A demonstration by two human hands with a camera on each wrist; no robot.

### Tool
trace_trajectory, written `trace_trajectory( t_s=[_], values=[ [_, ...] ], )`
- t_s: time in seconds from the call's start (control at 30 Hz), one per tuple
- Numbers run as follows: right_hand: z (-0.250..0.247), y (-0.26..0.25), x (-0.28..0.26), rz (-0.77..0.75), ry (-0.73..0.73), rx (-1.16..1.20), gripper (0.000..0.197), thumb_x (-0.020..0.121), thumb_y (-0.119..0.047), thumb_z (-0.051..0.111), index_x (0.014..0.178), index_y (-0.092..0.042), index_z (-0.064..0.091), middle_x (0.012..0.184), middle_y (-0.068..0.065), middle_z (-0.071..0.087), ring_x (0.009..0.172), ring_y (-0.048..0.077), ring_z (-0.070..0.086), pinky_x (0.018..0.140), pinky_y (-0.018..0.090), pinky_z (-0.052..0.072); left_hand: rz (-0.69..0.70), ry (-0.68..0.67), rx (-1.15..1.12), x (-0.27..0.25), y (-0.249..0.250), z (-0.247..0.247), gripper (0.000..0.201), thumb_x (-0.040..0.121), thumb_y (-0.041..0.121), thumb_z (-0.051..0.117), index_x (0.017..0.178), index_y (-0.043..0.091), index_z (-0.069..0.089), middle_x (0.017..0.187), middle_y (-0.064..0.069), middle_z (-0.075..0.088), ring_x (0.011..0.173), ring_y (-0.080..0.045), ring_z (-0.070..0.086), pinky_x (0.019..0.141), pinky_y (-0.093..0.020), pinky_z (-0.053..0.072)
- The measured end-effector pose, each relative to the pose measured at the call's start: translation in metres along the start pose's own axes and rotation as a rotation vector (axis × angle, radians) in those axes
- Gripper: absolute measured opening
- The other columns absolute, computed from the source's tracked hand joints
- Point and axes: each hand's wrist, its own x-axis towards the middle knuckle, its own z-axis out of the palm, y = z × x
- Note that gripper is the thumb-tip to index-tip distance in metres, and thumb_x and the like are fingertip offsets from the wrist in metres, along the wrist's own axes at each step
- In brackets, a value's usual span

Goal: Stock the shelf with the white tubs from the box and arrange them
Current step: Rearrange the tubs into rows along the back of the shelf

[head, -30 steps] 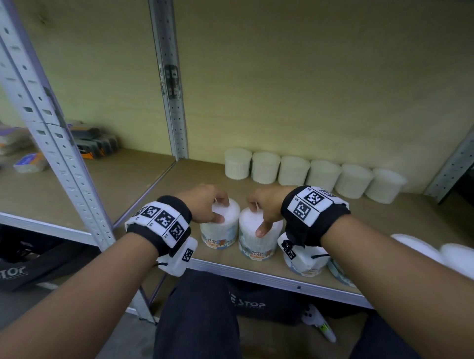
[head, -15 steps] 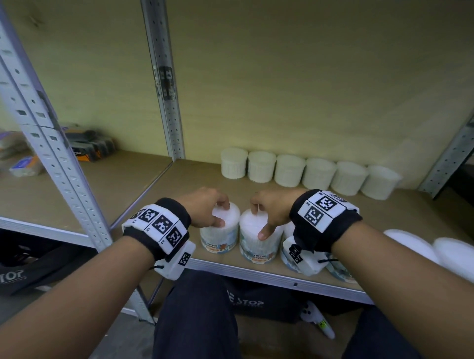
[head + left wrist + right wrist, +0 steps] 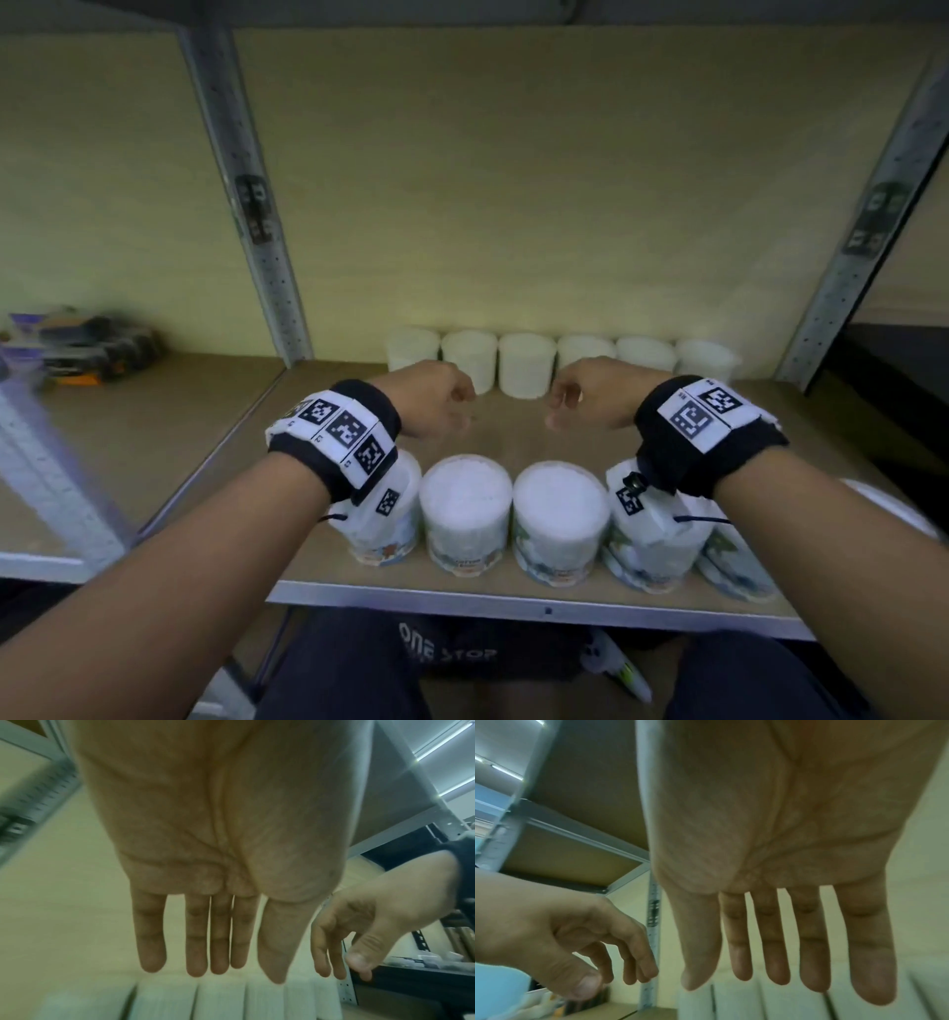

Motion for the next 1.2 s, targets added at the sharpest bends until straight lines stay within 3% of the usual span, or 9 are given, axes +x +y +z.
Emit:
trace_trajectory(
  t_s=[0.23, 0.43, 0.63, 0.8, 0.97, 1.2],
  values=[
    [-0.033, 0.092, -0.002, 0.166, 0.108, -0.025, 0.035, 0.089, -0.04, 0.06, 0.116, -0.018, 0.063, 0.12, 0.001, 0.059, 0.11, 0.02, 0.056, 0.091, 0.028, 0.044, 0.143, 0.094, 0.008, 0.082, 0.068, -0.012, 0.044, 0.091, 0.03, 0.058, 0.132, 0.015, 0.051, 0.132, -0.003, 0.052, 0.116, -0.02, 0.054, 0.092, -0.025, 0.041],
    [-0.048, 0.166, 0.017, 0.287, 0.195, 0.021, 0.034, 0.09, -0.038, 0.06, 0.116, -0.016, 0.062, 0.123, 0.005, 0.059, 0.11, 0.022, 0.056, 0.092, 0.03, 0.044, 0.177, 0.117, -0.072, 0.157, 0.107, -0.001, 0.044, 0.092, 0.028, 0.056, 0.133, 0.014, 0.049, 0.133, -0.005, 0.049, 0.118, -0.021, 0.051, 0.088, -0.023, 0.037],
    [-0.052, 0.222, 0.051, 0.378, 0.229, 0.023, 0.035, 0.091, -0.034, 0.058, 0.119, -0.014, 0.058, 0.129, 0.006, 0.054, 0.118, 0.023, 0.051, 0.097, 0.031, 0.041, 0.179, 0.128, -0.1, 0.225, 0.136, 0.017, 0.046, 0.093, 0.028, 0.055, 0.134, 0.01, 0.047, 0.134, -0.01, 0.046, 0.121, -0.025, 0.048, 0.1, -0.031, 0.041],
    [-0.047, 0.248, 0.08, 0.406, 0.195, -0.038, 0.043, 0.09, -0.037, 0.06, 0.125, -0.013, 0.054, 0.136, 0.007, 0.048, 0.126, 0.025, 0.046, 0.104, 0.033, 0.039, 0.143, 0.102, -0.086, 0.268, 0.15, 0.036, 0.05, 0.094, 0.032, 0.052, 0.137, 0.01, 0.043, 0.139, -0.009, 0.04, 0.129, -0.026, 0.042, 0.107, -0.036, 0.037],
    [-0.042, 0.263, 0.102, 0.429, 0.114, -0.076, 0.057, 0.091, -0.045, 0.055, 0.136, -0.011, 0.046, 0.145, 0.009, 0.041, 0.134, 0.027, 0.041, 0.111, 0.037, 0.035, 0.144, 0.089, -0.07, 0.292, 0.16, 0.049, 0.051, 0.092, 0.035, 0.056, 0.133, 0.007, 0.049, 0.139, -0.012, 0.043, 0.127, -0.029, 0.044, 0.105, -0.039, 0.04],
    [-0.042, 0.271, 0.111, 0.408, 0.111, -0.125, 0.059, 0.09, -0.044, 0.058, 0.136, -0.009, 0.048, 0.142, 0.009, 0.045, 0.13, 0.026, 0.045, 0.107, 0.034, 0.038, 0.18, 0.119, -0.085, 0.3, 0.157, 0.049, 0.049, 0.09, 0.034, 0.061, 0.13, 0.006, 0.055, 0.137, -0.012, 0.048, 0.127, -0.027, 0.047, 0.105, -0.034, 0.04]
  ],
)
